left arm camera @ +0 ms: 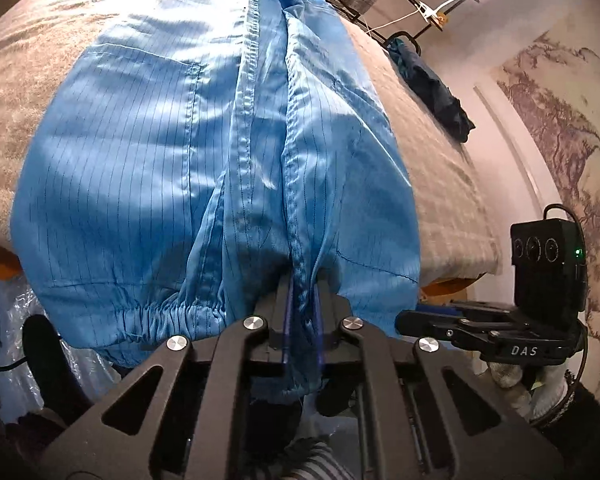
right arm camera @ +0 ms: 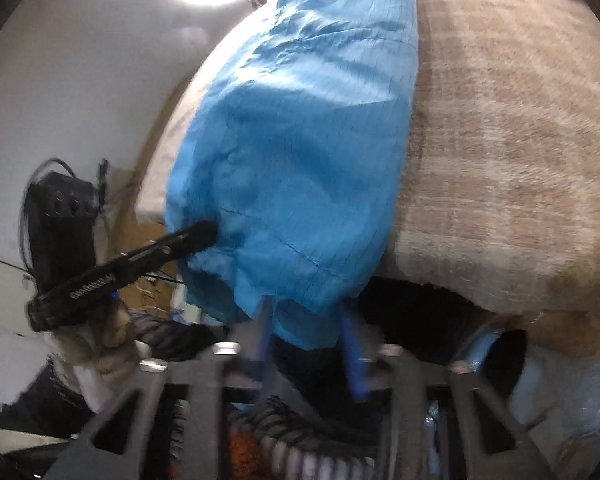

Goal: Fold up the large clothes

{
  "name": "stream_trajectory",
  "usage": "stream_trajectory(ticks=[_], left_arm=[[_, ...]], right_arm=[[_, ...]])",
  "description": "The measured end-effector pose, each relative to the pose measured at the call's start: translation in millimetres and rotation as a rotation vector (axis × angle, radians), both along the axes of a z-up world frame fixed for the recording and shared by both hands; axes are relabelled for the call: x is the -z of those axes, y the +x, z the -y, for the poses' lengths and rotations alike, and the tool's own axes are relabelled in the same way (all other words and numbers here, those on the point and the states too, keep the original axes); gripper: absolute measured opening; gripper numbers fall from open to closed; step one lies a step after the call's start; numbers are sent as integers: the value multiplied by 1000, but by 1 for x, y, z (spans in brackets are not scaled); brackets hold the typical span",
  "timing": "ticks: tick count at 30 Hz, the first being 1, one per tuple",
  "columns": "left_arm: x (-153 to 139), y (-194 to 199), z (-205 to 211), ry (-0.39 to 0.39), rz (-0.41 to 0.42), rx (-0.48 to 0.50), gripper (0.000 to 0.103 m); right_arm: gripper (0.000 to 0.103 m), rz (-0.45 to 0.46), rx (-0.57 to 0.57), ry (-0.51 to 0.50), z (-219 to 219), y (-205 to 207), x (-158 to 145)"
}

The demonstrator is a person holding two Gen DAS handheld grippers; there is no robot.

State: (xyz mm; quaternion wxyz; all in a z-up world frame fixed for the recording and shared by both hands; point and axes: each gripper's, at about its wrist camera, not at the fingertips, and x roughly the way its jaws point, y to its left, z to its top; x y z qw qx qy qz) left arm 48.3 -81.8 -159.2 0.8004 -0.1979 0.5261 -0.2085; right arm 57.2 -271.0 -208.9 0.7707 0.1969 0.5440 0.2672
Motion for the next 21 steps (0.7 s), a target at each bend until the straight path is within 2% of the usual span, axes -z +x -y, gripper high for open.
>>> stream_trajectory(ticks=[1,5,7,8,10,11,13,14,15,16,17,18,19,21], left_arm=[[-1,-1,-1,-6,3,6,5],[-14,-10,-4,-81,8,32,5],[-11,-11,1,-25,23,47,5],[-4,-11,5,20,22,57,4],[6,-10,5,55,9,49,5],[7,-11,4,70,7,40,5],[1,-14,-4,52,14,41,5],[-8,-17,-9,52,33,47,6],[-16,-20,-15,61,52,51,13],[-26,-24,-22,57,75,56,29],[-36,-28,-32,49,102,55,39],[-45,-30,-42,51,125,42,54],[-52,-31,-55,58,143,19,58],[-59,-28,-89,66,143,-25,58]], right_arm=[[3,4,-2,19,-1,0,-3],[0,114,-23,-27,4,-21,-32],[0,125,-36,-30,7,-28,-32],[0,104,-39,-51,7,-29,-25],[0,65,-55,-97,-1,-27,-11],[1,55,-76,-108,-5,-26,-6],[7,68,-119,-123,-12,-26,-10],[20,78,-128,-122,-11,-27,-14],[32,94,-133,-119,-10,-29,-19],[40,121,-127,-115,-7,-30,-25],[40,141,-119,-109,-3,-29,-31],[40,149,-111,-93,2,-26,-35],[41,147,-103,-79,5,-25,-36],[46,120,-74,-39,16,-18,-35]])
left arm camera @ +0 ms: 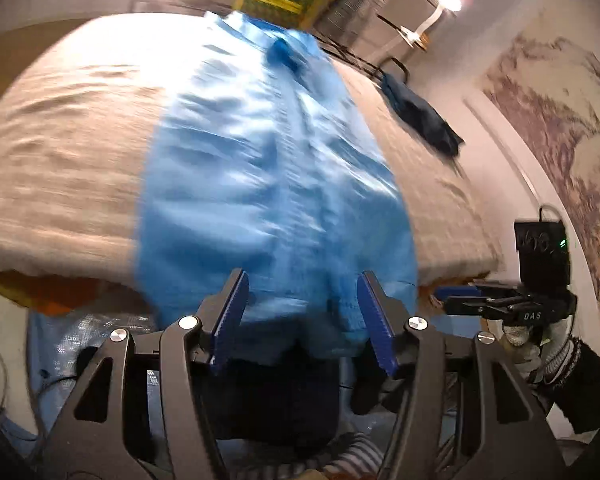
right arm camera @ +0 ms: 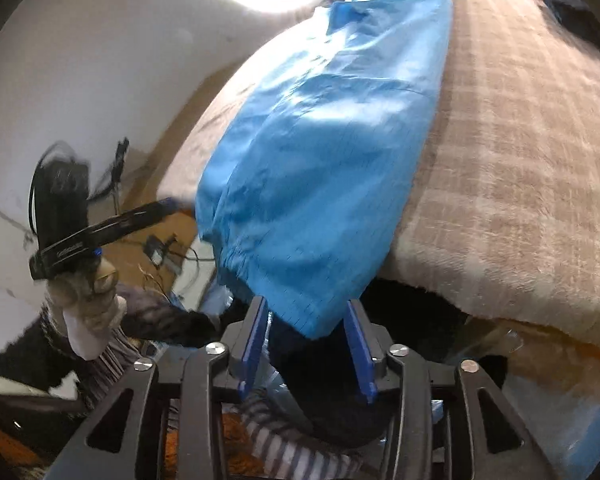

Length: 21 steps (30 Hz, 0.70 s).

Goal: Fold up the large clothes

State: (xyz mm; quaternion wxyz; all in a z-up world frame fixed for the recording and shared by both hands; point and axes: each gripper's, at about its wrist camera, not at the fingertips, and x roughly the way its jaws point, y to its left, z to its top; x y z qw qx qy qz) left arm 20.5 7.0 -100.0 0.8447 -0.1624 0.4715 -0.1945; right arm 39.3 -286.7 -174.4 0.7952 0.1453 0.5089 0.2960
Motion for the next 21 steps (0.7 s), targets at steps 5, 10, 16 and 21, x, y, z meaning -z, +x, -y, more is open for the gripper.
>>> stream_trajectory(ticks=[5,10,16,21], left_arm=[[27,17,-66,-64,-126,-84,62],[78,29,-85,-213,-293,-123,63],[91,45,-67,-226,-297,-55,63],[109,55,-54,-272,-332,-20,63]], right_arm=[[48,-74,36,67,11,8,19],[54,-101,43,118,12,23,23],[54,-115,12,132,-4,40,26],[53,-131,-3,162,-12,48,34]])
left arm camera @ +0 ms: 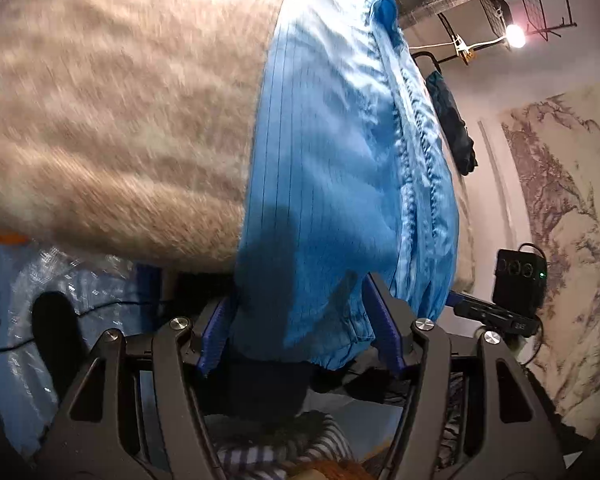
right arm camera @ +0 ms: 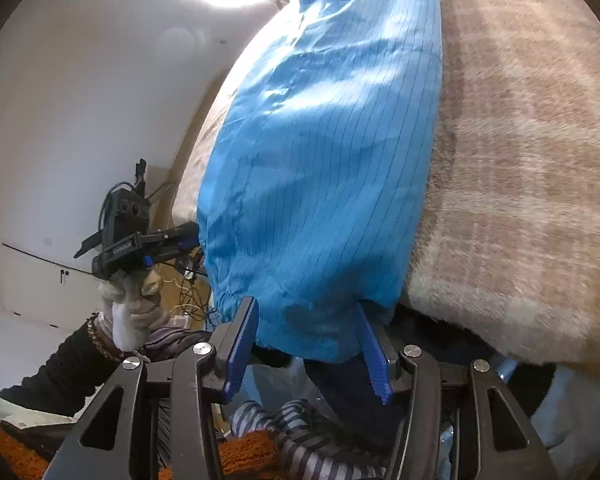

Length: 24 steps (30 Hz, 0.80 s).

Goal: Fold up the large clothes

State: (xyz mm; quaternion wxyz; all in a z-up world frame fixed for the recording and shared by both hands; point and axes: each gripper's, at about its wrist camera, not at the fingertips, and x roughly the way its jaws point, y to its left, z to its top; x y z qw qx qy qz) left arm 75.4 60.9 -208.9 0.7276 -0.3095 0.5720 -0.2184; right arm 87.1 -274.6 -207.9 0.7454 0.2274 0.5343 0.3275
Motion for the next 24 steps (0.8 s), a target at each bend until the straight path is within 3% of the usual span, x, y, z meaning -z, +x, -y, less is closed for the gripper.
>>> stream_trajectory(ticks=[3,7,10,12,13,14,15,18,21,24], left_arm=[[5,-3,14,1,-16,66,40],[-9,-8,21,3,13,114,12],[-22,-17,17,-26,44,113,12],[-27,-21,21,23,82,128,14],[-26,-20,22,30,79,133,21],[-22,-19,21,27,66,133,26],[-18,-18,20,23,50,122,33],[-9,-15,10,-20,13,84,37],[-6,-8,3,-67,6,50,48],[3,-2,2,-130,-25,20,49]], right_arm=[[52,-6,-21,45,-2,5,4],[14,-3,-85,47,-17,8,5],[11,18,-95,56,-18,1,-3],[26,58,-112,-1,-16,-5,-12],[49,64,-109,-27,-14,-6,-12],[64,57,-96,-41,-10,-6,-11],[65,44,-66,-45,-2,-7,-7],[65,3,22,-21,25,-4,4],[67,-14,78,45,48,-4,11],[68,-29,61,110,43,1,18]])
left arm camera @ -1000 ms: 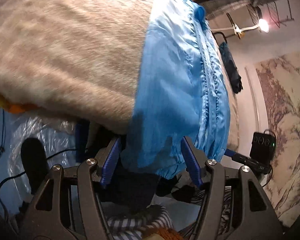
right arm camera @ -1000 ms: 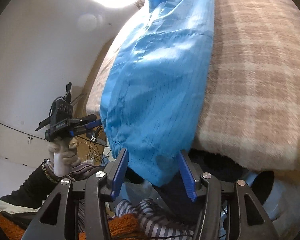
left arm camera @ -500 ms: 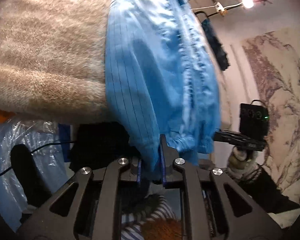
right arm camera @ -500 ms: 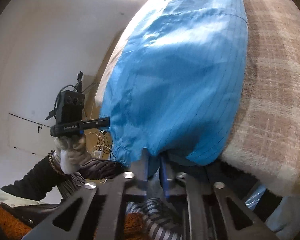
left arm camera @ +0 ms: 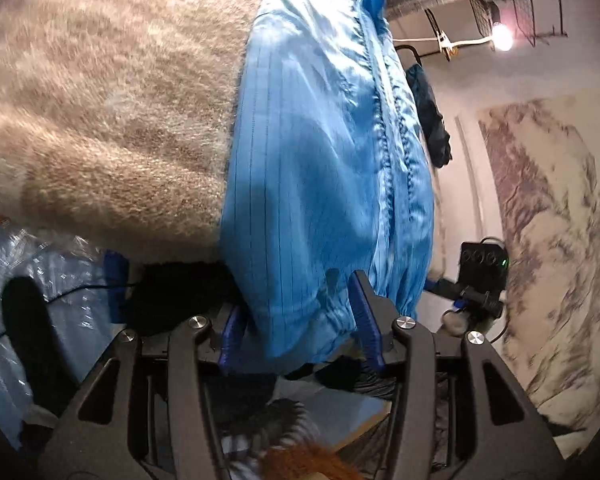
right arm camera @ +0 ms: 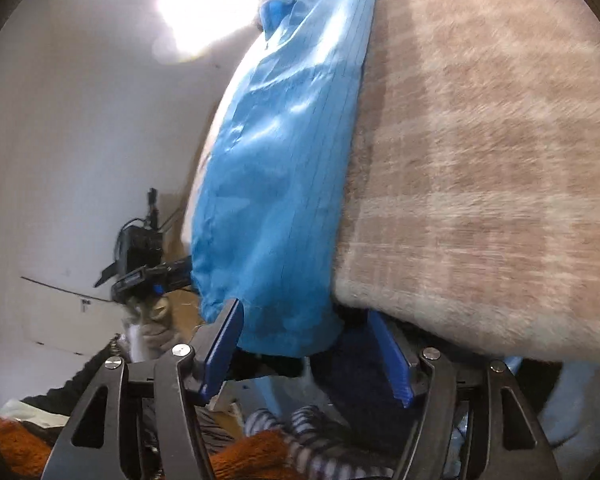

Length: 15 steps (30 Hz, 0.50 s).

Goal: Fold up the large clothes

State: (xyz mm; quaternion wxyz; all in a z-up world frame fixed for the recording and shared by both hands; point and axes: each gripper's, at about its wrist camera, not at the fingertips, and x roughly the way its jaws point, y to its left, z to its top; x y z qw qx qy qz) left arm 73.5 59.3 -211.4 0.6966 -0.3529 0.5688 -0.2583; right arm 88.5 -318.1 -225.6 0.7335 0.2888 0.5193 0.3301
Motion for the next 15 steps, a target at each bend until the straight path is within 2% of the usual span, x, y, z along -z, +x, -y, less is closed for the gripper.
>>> stream_trajectory(ticks=[4,6,8,11,13,15], left_arm=[[15,5,5,-48,-27,-14,49],[26,7,5,-81,-54,-27,48],[32,6,9,-96,-77,-16,44],[24,3,10,-80,-87,6,29],[16,0,9,-95,-85,13,17],[6,-1,12,-86,-75,26,12]], right_arm=[[68,25,-39,31,-17,5,6],[63,11,-36,71,-19,8,15],[44,-10,-37,84,-20,12,21],[28,-33,-56,131,-27,8,20],[21,-15,-76,154,-36,2,11],[15,-5,-81,183,-39,0,2]])
